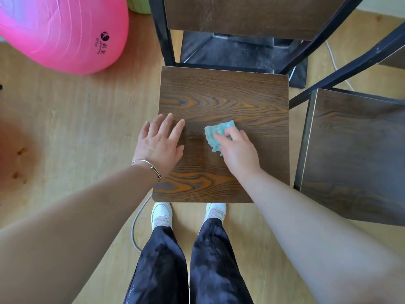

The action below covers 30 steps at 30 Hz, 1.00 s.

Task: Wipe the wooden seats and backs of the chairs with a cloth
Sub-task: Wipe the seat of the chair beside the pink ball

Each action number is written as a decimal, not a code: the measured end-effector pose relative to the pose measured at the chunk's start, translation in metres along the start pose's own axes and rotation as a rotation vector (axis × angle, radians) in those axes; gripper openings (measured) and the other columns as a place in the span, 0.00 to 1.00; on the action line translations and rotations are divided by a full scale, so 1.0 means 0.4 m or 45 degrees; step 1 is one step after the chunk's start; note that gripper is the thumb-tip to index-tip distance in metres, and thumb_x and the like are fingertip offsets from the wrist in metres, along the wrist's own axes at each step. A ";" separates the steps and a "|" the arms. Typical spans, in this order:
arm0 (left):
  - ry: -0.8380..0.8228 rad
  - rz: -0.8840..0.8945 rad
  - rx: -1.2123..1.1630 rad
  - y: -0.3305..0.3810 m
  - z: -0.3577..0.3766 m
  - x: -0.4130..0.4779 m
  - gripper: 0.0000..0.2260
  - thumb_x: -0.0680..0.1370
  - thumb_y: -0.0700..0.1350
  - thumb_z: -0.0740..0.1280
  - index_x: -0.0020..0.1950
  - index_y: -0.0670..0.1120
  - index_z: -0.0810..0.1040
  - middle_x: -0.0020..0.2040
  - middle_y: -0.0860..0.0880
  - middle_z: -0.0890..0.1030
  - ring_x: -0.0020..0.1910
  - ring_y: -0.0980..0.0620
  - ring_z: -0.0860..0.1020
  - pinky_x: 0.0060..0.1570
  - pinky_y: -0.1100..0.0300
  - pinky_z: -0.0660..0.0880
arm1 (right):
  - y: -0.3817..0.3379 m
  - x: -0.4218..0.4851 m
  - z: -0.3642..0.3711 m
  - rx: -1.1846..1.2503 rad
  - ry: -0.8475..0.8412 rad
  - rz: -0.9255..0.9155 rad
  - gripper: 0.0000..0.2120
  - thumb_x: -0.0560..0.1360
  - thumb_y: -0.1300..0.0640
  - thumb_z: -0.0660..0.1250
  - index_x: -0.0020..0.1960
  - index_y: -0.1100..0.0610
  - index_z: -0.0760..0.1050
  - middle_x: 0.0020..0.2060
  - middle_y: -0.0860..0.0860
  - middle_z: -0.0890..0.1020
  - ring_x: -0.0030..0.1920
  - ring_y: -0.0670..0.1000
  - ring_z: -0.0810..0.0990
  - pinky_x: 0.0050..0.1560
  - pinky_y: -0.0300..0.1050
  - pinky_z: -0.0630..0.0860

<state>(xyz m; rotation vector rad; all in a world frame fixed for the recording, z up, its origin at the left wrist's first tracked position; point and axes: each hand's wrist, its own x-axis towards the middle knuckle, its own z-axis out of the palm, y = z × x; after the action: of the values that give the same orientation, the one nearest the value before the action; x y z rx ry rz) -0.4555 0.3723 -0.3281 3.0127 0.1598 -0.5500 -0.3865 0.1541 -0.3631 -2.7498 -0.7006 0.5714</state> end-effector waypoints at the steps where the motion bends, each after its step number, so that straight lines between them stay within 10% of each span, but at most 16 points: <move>1: 0.002 -0.006 -0.004 -0.003 0.001 0.002 0.29 0.80 0.57 0.57 0.79 0.52 0.53 0.78 0.46 0.56 0.77 0.44 0.52 0.74 0.44 0.52 | 0.000 0.024 -0.015 0.094 0.026 0.068 0.15 0.79 0.52 0.64 0.66 0.49 0.73 0.55 0.51 0.73 0.54 0.53 0.72 0.52 0.53 0.76; 5: 0.019 -0.014 -0.031 -0.006 0.002 0.021 0.28 0.80 0.57 0.56 0.78 0.52 0.53 0.78 0.45 0.56 0.77 0.43 0.53 0.74 0.44 0.53 | 0.060 0.165 -0.111 0.367 0.305 0.443 0.14 0.77 0.39 0.60 0.46 0.50 0.72 0.47 0.47 0.75 0.46 0.50 0.76 0.51 0.52 0.74; 14: 0.016 -0.020 -0.102 -0.011 0.023 0.065 0.27 0.81 0.56 0.55 0.78 0.52 0.54 0.78 0.45 0.56 0.76 0.42 0.53 0.74 0.44 0.53 | 0.235 0.270 -0.181 0.291 0.139 0.439 0.16 0.82 0.53 0.60 0.70 0.51 0.71 0.59 0.44 0.72 0.51 0.39 0.72 0.39 0.17 0.63; 23: -0.023 0.046 -0.108 -0.015 0.016 0.018 0.26 0.81 0.56 0.54 0.78 0.52 0.55 0.78 0.45 0.56 0.76 0.43 0.52 0.73 0.45 0.52 | 0.101 -0.003 0.010 0.198 0.035 -0.026 0.18 0.77 0.54 0.59 0.65 0.52 0.77 0.44 0.47 0.70 0.45 0.50 0.71 0.48 0.48 0.74; 30: -0.042 0.089 -0.078 -0.010 0.029 -0.067 0.26 0.81 0.56 0.57 0.78 0.51 0.57 0.78 0.44 0.58 0.76 0.42 0.54 0.73 0.44 0.54 | -0.056 -0.246 0.136 0.365 -0.156 -0.048 0.21 0.77 0.63 0.65 0.68 0.49 0.75 0.45 0.46 0.72 0.47 0.51 0.71 0.48 0.50 0.75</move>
<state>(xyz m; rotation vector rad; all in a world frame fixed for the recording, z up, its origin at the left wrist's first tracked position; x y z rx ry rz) -0.4851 0.3727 -0.3296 2.9355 0.0675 -0.5770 -0.4986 0.1315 -0.3739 -2.4481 -0.6403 0.7720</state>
